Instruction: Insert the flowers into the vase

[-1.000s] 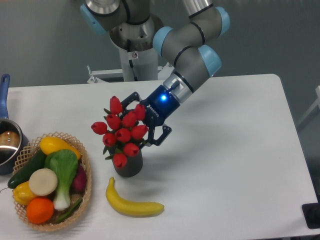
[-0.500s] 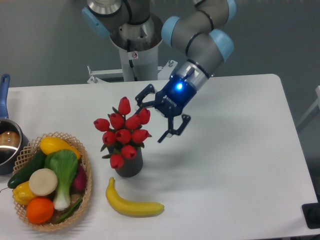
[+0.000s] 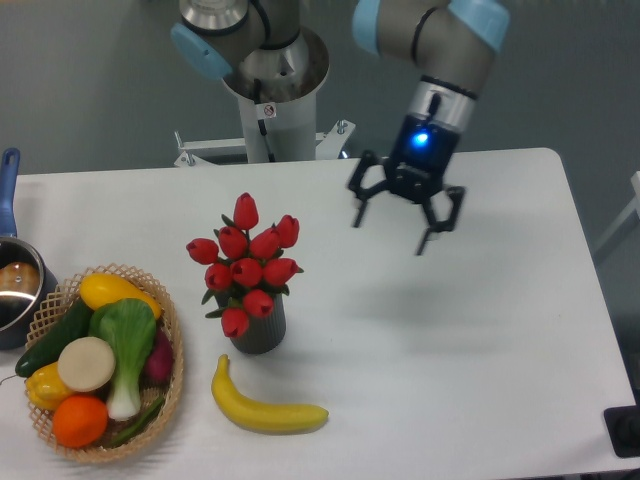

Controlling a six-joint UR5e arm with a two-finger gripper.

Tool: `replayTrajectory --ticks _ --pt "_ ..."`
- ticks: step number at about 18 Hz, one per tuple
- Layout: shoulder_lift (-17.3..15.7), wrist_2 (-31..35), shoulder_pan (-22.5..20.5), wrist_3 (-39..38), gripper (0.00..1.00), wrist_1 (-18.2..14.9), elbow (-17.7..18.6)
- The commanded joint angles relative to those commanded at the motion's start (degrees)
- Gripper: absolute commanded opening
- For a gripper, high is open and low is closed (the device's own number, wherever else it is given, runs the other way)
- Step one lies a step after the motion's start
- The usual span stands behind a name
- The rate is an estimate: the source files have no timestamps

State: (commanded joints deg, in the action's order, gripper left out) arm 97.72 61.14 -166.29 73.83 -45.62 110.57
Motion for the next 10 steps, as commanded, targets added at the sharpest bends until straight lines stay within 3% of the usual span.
replayTrajectory --ticks 3,7,10 --pt "1.8 9.0 0.3 -0.1 1.00 -0.1 -2.1" --pt "4.8 18.3 4.3 -0.1 1.00 -0.3 -5.8" --pt "6.1 23.7 6.9 -0.3 1.00 -0.3 -6.3"
